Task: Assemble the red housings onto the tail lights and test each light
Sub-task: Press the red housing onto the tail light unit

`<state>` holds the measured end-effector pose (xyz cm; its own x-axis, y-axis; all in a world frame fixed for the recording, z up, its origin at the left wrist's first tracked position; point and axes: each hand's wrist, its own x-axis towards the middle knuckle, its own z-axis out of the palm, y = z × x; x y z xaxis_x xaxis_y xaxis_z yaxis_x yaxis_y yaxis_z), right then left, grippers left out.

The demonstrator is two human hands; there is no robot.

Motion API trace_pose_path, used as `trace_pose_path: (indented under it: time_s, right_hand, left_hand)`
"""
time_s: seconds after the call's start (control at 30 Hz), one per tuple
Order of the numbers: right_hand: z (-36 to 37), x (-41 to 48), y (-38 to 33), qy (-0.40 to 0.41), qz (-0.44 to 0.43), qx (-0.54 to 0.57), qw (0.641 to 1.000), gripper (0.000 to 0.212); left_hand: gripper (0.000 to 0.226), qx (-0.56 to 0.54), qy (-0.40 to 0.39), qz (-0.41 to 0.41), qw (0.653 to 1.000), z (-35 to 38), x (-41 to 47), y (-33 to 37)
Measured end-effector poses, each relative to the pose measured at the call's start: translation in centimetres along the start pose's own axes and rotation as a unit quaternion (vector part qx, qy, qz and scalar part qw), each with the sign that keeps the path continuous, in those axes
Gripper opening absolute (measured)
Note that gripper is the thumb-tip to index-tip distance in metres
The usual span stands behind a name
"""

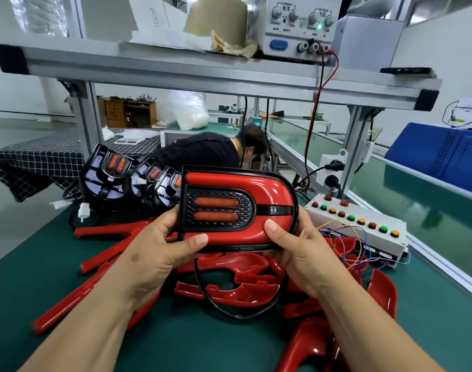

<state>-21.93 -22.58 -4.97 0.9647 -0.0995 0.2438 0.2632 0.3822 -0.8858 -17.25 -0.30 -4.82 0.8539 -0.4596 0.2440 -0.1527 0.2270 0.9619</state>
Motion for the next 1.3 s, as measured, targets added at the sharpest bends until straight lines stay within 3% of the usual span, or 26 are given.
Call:
trace_pose_path:
  time_s: [0.4, 0.63, 0.97, 1.13, 1.3]
  right_hand:
    - [0.0, 0.1, -0.3, -0.006, 0.022, 0.032, 0.999, 0.057]
    - [0.2, 0.1, -0.4, 0.028, 0.039, 0.059, 0.997, 0.052]
    - [0.9, 0.0, -0.5, 0.044, -0.019, 0.088, 0.995, 0.037]
    - [1.8, -0.3, -0.1, 0.055, -0.006, 0.056, 0.997, 0.055]
    - [2.5, -0.7, 0.2, 0.008, -0.007, 0.061, 0.998, 0.061]
  left_hand:
    - [0.040, -0.020, 0.013, -0.014, 1.000, -0.1, 0.2, 0.1]
    - [0.044, -0.097, -0.039, -0.034, 0.994, 0.2, 0.0, 0.2]
    - [0.041, -0.053, 0.019, 0.034, 0.998, 0.7, 0.6, -0.5]
    - [0.044, -0.115, 0.024, -0.006, 0.993, 0.1, 0.6, -0.4]
    - [0.053, -0.137, 0.022, -0.017, 0.990, -0.2, 0.5, -0.4]
